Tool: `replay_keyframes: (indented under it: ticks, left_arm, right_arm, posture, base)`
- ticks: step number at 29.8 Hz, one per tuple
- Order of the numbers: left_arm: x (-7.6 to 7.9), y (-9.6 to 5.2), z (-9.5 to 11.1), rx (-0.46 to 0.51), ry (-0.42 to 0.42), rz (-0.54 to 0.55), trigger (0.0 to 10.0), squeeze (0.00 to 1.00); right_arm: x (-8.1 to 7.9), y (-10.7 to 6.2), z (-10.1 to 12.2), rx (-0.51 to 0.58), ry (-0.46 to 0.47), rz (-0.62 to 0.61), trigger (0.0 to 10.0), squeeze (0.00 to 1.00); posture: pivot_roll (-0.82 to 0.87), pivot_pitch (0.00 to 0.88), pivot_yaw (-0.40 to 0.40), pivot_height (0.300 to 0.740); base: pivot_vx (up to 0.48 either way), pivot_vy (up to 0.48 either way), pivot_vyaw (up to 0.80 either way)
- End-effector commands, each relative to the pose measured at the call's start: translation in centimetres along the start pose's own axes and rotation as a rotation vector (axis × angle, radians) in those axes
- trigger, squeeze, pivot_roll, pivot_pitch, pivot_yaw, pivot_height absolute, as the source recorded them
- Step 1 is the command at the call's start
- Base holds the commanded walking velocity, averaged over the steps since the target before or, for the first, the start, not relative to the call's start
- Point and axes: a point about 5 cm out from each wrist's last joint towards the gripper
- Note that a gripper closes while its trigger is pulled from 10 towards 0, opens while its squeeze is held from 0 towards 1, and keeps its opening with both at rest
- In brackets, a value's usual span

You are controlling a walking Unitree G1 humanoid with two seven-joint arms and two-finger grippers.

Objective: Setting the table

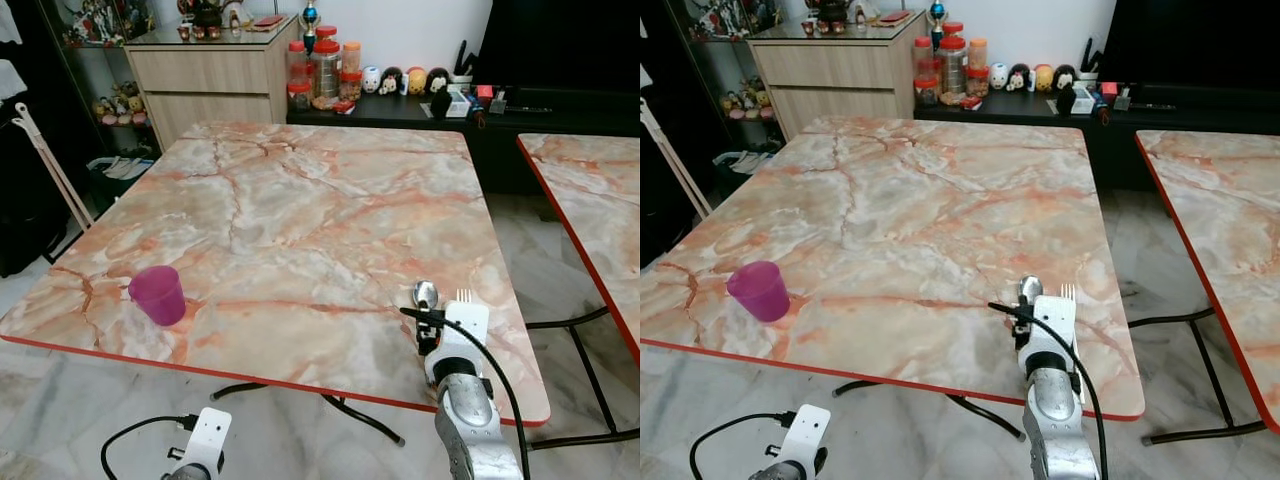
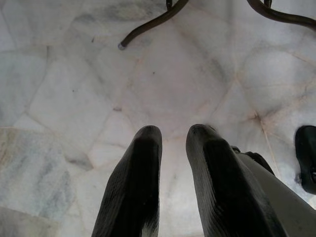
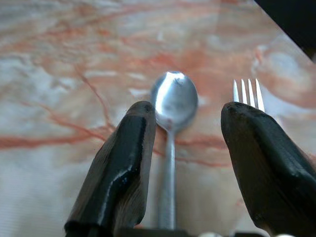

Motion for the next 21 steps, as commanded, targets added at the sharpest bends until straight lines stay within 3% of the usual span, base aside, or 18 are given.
replay_keyframes:
  ticks: [1, 21]
  left_arm:
    - [-0.1, 0.0, -0.2, -0.01, 0.012, -0.008, 10.0, 0.0]
    - [0.2, 0.1, 0.2, -0.007, -0.001, -0.01, 10.0, 0.0]
  right_arm:
    - [-0.2, 0.3, 0.1, -0.018, 0.018, -0.004, 10.0, 0.0]
    - [-0.2, 1.4, 0.1, -0.108, 0.003, 0.009, 10.0, 0.0]
  posture:
    - [-0.04, 0.0, 0.014, 0.728]
    - [-0.03, 0.0, -0.012, 0.728]
  base:
    - [0.0, 0.0, 0.0]
    - [0.0, 0.0, 0.0]
Point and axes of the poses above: a point about 5 cm out from each wrist's last joint towards the gripper, its own y axis pointing out of the wrist towards the gripper, its own z axis along the axis of the wrist's last joint, x = y × z, and after that the axes turned 3 degrees about y, right-handed
